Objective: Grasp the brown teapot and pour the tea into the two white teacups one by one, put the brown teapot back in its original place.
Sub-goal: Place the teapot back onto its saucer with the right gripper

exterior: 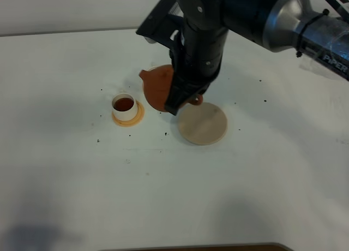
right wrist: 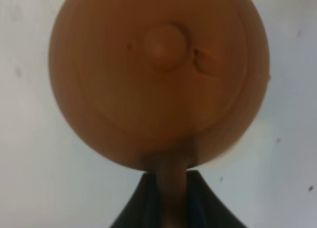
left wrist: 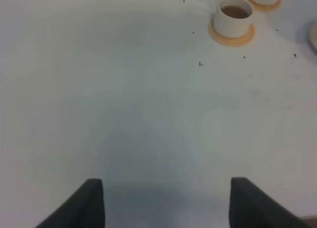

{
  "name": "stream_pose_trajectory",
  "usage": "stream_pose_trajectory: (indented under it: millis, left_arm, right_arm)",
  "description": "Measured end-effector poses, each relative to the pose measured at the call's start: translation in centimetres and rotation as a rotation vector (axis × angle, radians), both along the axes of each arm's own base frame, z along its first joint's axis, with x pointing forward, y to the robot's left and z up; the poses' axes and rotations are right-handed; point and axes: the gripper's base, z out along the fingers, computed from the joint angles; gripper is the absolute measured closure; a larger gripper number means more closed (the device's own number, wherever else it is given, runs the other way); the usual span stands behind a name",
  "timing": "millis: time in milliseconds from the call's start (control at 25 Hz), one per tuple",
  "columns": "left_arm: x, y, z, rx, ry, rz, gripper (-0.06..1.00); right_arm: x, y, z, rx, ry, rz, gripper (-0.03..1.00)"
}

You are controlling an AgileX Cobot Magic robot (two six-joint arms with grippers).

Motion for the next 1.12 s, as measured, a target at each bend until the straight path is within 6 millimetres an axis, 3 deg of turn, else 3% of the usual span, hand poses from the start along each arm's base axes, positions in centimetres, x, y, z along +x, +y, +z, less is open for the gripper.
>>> stream_pose_trajectory:
  millis: [240,640,1120]
  left_arm:
    - [0.0,0.0,0.0,0.0,0.0,0.0,0.37]
    - [0.0,0.0,0.0,0.0,0.0,0.0,0.37]
    - [0.0,0.0,0.0,0.0,0.0,0.0,0.37]
  right_arm:
    - [0.2,-2.5,-2.0,0.05,-0.003,-0.054,0.84]
    - [1.6,-5.9,-6.9,0.103,0.022,-0.164,0.84]
    - [1.2,-6.6,-9.9,0.181,-0.019,-0.186,0.84]
